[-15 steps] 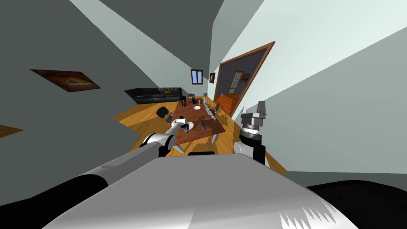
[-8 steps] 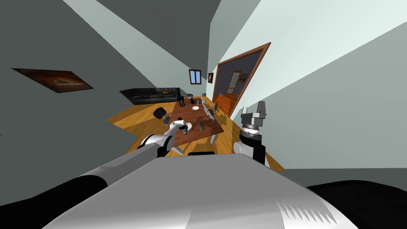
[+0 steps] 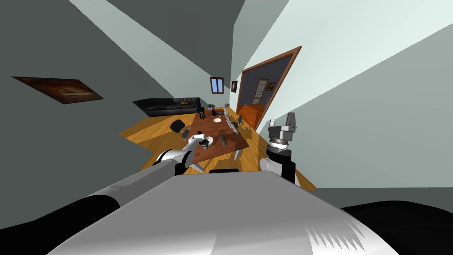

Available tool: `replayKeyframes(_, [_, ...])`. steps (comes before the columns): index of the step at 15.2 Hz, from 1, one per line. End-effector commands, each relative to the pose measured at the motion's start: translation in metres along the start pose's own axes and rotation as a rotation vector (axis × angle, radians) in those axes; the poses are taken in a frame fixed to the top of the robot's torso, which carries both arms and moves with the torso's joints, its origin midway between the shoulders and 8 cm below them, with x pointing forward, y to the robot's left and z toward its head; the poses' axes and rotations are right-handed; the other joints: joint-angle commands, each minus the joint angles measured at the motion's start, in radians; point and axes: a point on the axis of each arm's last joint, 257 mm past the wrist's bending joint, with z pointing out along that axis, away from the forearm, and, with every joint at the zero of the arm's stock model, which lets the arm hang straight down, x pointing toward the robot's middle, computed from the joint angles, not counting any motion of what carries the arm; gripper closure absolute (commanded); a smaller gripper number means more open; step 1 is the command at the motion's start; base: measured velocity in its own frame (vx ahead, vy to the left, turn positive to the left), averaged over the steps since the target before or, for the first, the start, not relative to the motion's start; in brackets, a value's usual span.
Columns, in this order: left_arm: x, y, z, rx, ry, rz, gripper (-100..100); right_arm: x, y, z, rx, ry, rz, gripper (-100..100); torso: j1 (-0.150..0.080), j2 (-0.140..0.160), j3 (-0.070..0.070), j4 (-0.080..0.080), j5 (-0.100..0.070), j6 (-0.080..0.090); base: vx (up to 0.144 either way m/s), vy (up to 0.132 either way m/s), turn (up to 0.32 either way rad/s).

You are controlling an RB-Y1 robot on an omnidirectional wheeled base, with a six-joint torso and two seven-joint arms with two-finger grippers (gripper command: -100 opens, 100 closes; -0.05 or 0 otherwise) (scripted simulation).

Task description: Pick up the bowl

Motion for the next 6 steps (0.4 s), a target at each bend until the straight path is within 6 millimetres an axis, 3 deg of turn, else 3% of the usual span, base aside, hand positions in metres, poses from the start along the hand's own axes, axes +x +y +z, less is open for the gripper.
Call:
replayKeyframes(1, [0.0,0.0,0.0,0.0,0.0,0.0,100,0.0,0.0,0.0,0.0,0.0,0.0,0,0.0,0.0,0.0,0.0,0.0,0.0,0.0,0.0,0.0])
replayKeyframes(2, [0.016,-0.009,-0.008,-0.002,0.002,0.015,100,0.0,0.0,0.0,0.0,0.0,0.0,0,0.0,0.0,0.0,0.0,0.0,0.0,-0.016,0.029,0.1])
replayKeyframes(4, [0.026,-0.013,-0.013,-0.003,0.003,0.023,100,0.0,0.0,0.0,0.0,0.0,0.0,0,0.003,0.002,0.001,0.001,0.0,-0.001,-0.044,0.056,0.099])
replayKeyframes(6, [0.024,-0.013,-0.011,0.0,0.003,0.023,100,0.0,0.0,0.0,0.0,0.0,0.0,0,0.003,0.003,0.002,0.001,0.0,0.0,-0.031,0.043,0.041])
